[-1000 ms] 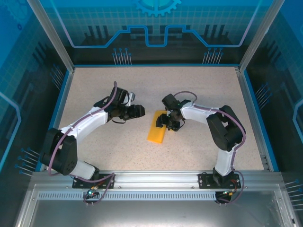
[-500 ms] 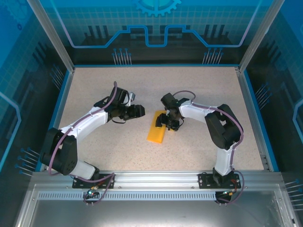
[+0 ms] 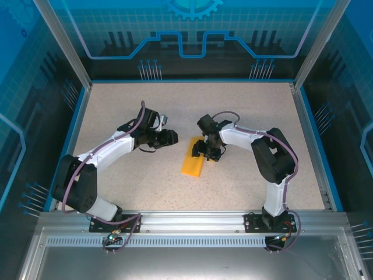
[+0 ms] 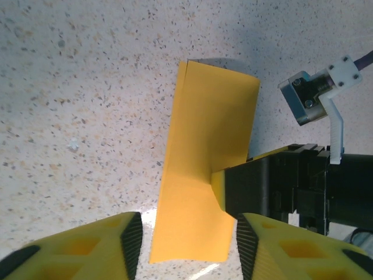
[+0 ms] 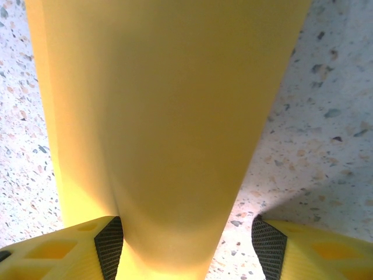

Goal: Fold a paper plane with a square sheet of paper (pick it up from the middle)
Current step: Fold the square sheet of paper in half at the center of the table.

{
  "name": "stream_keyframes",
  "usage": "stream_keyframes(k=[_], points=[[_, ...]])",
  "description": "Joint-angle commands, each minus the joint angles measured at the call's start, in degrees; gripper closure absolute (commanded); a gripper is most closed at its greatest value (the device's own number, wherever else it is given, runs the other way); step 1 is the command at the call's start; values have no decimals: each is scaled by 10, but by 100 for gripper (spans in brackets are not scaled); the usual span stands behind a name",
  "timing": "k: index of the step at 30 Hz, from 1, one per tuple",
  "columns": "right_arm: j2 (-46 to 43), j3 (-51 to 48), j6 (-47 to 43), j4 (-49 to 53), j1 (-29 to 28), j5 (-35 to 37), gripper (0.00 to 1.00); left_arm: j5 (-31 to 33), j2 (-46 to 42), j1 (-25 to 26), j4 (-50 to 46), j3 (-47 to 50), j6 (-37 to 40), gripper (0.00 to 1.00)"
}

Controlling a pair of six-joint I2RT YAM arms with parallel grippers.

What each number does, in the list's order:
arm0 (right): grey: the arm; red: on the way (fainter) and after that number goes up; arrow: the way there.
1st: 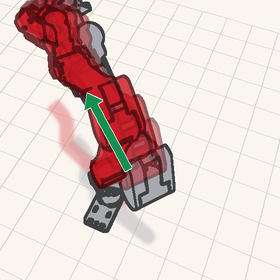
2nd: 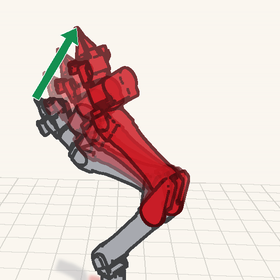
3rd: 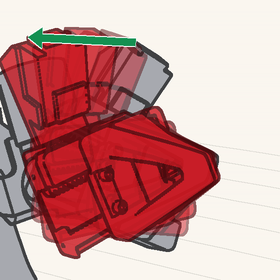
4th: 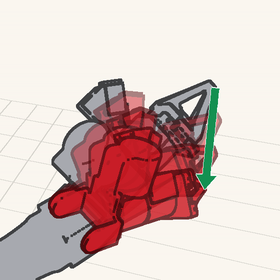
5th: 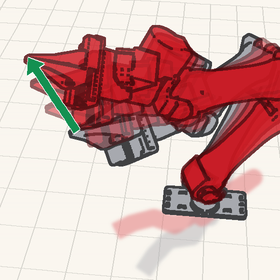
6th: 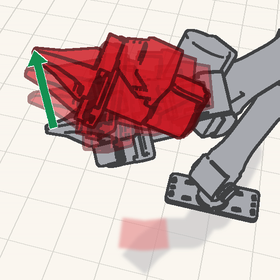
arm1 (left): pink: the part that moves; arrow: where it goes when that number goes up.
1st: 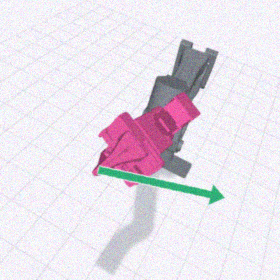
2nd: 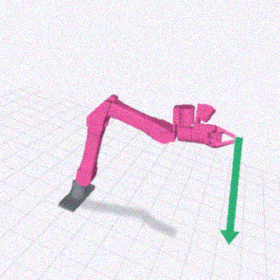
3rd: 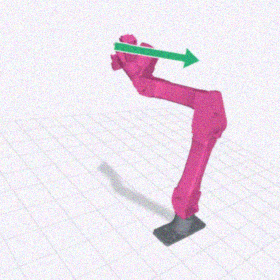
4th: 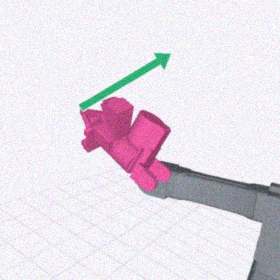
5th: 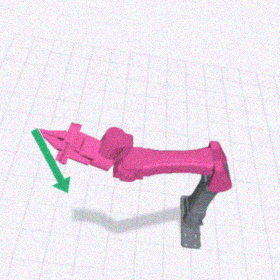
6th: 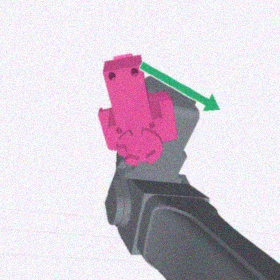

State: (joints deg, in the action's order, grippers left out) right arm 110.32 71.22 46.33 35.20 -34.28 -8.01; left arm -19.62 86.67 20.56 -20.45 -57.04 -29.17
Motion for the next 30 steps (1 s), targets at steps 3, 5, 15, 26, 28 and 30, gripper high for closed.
stream_keyframes(k=[3, 5, 15, 26, 28, 30], points=[[49, -11, -16, 21, -10, 36, 34, -63, 32, -15, 28, 2, -25, 68], [52, -10, -18, 24, -10, 37, 34, -81, 45, -17, 38, 0, -37, 75], [70, -1, -22, 35, -11, 40, 33, -90, 73, -17, 46, -13, -54, 82], [73, 5, -20, 32, -9, 40, 32, -89, 66, -23, 48, -8, -47, 82], [78, 11, -21, 32, -10, 38, 32, -90, 68, -23, 48, -10, -47, 82], [85, 18, -24, 41, -10, 40, 32, -92, 70, -23, 48, -11, -46, 82]])
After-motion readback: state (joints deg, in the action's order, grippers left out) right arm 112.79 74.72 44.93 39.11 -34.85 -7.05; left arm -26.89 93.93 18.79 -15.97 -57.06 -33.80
